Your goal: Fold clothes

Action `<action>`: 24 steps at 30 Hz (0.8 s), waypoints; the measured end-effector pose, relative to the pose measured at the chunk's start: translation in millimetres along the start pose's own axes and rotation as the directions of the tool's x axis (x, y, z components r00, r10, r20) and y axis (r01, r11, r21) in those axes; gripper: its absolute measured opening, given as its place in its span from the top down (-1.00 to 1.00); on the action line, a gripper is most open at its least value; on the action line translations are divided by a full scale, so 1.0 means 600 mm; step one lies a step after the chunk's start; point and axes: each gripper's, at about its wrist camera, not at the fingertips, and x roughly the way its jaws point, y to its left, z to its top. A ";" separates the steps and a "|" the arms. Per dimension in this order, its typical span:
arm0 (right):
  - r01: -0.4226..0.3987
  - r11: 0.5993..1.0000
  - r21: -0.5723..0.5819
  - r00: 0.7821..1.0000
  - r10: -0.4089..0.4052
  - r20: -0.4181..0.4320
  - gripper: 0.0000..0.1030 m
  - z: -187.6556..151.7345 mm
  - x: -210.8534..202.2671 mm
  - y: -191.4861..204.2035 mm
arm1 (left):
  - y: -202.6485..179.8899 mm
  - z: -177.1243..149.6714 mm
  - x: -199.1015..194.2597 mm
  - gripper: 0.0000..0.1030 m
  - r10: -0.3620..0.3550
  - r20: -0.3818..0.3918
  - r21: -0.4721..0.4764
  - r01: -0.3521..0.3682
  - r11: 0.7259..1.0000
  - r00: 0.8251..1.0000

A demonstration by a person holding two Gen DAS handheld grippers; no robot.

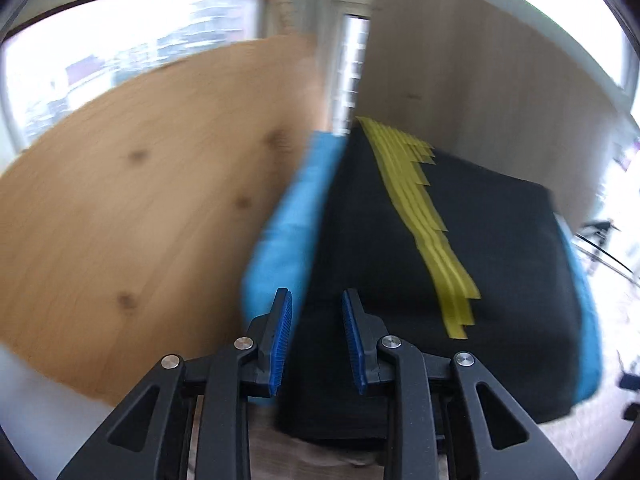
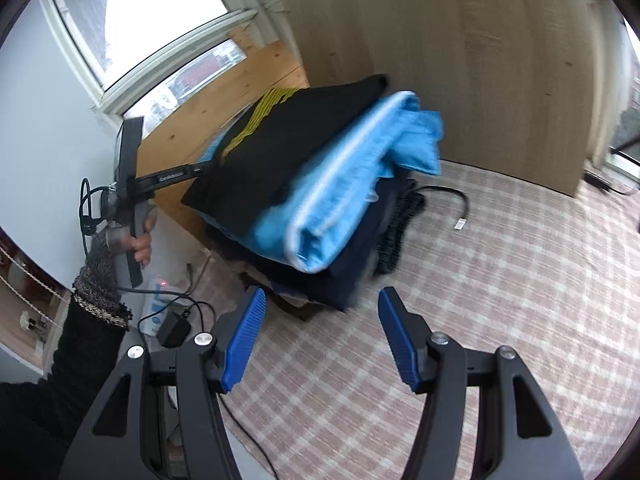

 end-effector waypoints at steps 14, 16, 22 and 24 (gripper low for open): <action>0.026 0.995 0.099 0.996 -0.034 0.080 -0.14 -0.067 -0.115 -0.090 | -0.129 -0.142 -0.255 -0.49 -0.007 0.103 -0.015 0.008 1.000 0.995; 0.025 0.998 0.063 0.996 -0.030 0.085 -0.14 -0.071 -0.132 -0.091 | -0.148 -0.163 -0.283 -0.50 -0.004 0.109 -0.034 0.008 0.999 0.994; -0.012 1.000 0.006 0.996 0.011 0.088 -0.15 -0.085 -0.181 -0.099 | -0.208 -0.217 -0.364 -0.56 0.050 0.123 -0.091 -0.039 0.995 0.991; -0.009 1.000 -0.025 0.996 0.011 0.084 -0.18 -0.094 -0.198 -0.101 | -0.229 -0.240 -0.382 -0.56 0.074 0.122 -0.114 -0.060 0.992 0.990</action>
